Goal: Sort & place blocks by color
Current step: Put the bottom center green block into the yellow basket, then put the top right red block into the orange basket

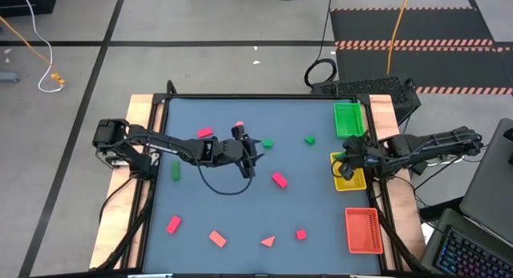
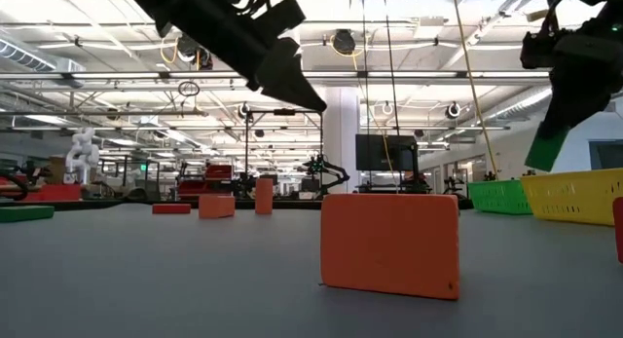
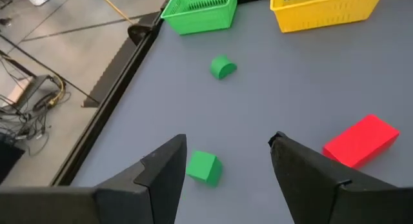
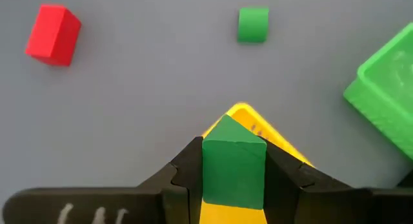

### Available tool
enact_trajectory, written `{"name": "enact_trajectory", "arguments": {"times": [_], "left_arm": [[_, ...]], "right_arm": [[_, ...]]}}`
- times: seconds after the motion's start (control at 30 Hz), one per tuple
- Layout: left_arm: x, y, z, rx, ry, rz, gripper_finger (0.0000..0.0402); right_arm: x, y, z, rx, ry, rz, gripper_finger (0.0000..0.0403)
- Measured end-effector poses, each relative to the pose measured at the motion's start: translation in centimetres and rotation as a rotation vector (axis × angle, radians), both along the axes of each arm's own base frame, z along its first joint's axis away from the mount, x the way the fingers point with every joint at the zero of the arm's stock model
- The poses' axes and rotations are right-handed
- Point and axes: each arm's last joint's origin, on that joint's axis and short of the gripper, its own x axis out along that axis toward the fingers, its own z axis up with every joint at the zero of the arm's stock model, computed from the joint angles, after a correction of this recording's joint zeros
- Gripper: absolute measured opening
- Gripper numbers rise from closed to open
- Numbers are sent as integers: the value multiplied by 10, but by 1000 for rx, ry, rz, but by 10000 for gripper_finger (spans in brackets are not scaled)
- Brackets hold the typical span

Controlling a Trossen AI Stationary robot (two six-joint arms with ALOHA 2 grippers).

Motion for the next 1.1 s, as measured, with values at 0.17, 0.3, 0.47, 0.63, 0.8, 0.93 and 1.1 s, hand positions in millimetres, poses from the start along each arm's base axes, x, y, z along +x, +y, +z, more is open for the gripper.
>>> {"name": "enact_trajectory", "arguments": {"times": [0.17, 0.3, 0.47, 0.63, 0.8, 0.93, 1.1], "left_arm": [[-2, 0, -3, -24, 30, 14, 225], [-3, 0, -4, -37, 33, 23, 225], [-3, -3, -4, -42, 31, 20, 225], [-3, -5, -4, -36, 34, 10, 225], [-3, -5, -4, -24, 40, 5, 225], [-3, -6, -4, -9, 48, -18, 225], [-1, -18, -3, -18, 42, -137, 225]], "right_arm": [[-6, 1, -3, 90, 65, -17, 99], [-7, 3, -4, 141, 85, 9, 99], [-1, 4, -2, 149, 34, 59, 215], [2, 5, 0, 156, -2, 57, 321], [2, 5, 0, 153, -10, 57, 350], [11, 5, 4, 137, -108, 59, 348], [40, 11, 1, 121, -454, 171, 345]]}}
